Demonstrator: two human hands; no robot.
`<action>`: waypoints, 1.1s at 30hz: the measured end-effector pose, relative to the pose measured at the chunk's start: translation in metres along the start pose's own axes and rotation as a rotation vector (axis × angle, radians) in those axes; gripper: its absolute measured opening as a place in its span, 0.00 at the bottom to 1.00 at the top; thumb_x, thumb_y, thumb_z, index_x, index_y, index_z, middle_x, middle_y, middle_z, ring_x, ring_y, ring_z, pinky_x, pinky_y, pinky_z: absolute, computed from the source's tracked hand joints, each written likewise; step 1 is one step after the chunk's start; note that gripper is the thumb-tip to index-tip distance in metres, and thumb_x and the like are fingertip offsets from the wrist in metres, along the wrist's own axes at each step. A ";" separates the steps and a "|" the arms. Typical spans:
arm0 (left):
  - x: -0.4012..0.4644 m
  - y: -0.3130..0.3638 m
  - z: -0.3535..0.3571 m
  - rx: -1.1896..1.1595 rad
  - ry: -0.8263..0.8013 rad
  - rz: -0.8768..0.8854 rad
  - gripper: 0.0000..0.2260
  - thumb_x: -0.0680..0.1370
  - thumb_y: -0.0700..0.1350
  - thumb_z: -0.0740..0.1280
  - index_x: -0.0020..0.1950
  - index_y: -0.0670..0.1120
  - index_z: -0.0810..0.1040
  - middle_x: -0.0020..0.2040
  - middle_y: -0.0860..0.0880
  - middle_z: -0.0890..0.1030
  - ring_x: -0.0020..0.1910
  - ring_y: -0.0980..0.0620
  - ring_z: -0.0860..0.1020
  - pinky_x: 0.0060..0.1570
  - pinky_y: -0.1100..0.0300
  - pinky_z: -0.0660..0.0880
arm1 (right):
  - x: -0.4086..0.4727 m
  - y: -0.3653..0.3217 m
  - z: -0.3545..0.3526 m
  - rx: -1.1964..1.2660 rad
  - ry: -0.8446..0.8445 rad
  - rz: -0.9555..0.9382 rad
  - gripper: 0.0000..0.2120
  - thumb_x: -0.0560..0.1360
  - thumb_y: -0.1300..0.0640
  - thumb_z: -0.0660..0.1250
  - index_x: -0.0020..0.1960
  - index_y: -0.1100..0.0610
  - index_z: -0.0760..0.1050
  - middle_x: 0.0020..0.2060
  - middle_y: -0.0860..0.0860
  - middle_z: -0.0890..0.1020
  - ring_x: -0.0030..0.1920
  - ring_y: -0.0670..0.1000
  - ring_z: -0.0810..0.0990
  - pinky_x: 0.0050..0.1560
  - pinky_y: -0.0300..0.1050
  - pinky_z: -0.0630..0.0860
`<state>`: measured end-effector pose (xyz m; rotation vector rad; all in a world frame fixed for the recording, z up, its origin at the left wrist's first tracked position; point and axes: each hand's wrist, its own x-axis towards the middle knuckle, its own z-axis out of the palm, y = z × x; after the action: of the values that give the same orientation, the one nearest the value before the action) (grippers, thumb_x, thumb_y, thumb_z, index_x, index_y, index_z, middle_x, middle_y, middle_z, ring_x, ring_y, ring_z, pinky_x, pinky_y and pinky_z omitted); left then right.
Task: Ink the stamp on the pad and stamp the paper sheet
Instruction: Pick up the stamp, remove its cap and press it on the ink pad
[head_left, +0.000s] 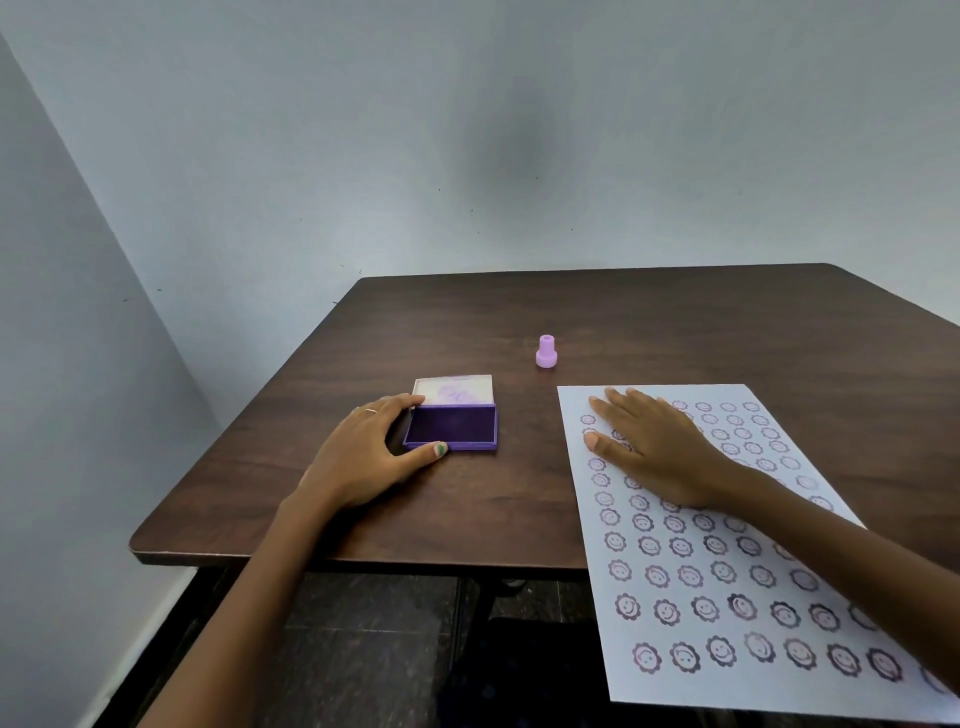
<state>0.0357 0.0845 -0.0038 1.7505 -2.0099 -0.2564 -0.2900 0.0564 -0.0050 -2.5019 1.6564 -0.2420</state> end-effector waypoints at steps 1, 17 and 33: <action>0.000 0.000 0.000 0.002 0.000 0.001 0.34 0.68 0.70 0.60 0.70 0.58 0.65 0.70 0.53 0.70 0.67 0.52 0.68 0.62 0.55 0.67 | 0.001 -0.002 -0.002 0.014 0.011 0.004 0.28 0.77 0.39 0.47 0.74 0.49 0.51 0.76 0.50 0.54 0.76 0.52 0.49 0.73 0.54 0.48; -0.002 -0.001 -0.001 -0.007 0.004 -0.008 0.34 0.67 0.70 0.60 0.71 0.58 0.64 0.71 0.54 0.69 0.69 0.53 0.67 0.66 0.55 0.65 | 0.111 -0.029 -0.025 0.440 0.341 0.023 0.19 0.74 0.56 0.65 0.63 0.60 0.69 0.62 0.58 0.74 0.58 0.56 0.74 0.53 0.43 0.68; -0.001 0.001 -0.001 0.002 -0.017 -0.016 0.34 0.67 0.70 0.59 0.71 0.58 0.63 0.72 0.54 0.68 0.69 0.52 0.66 0.66 0.54 0.65 | 0.085 -0.041 -0.015 0.466 0.365 -0.118 0.11 0.71 0.61 0.69 0.53 0.61 0.78 0.47 0.57 0.84 0.41 0.47 0.78 0.40 0.26 0.70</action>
<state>0.0357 0.0853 -0.0028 1.7720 -2.0096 -0.2755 -0.2238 -0.0064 0.0227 -2.2825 1.3495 -1.0218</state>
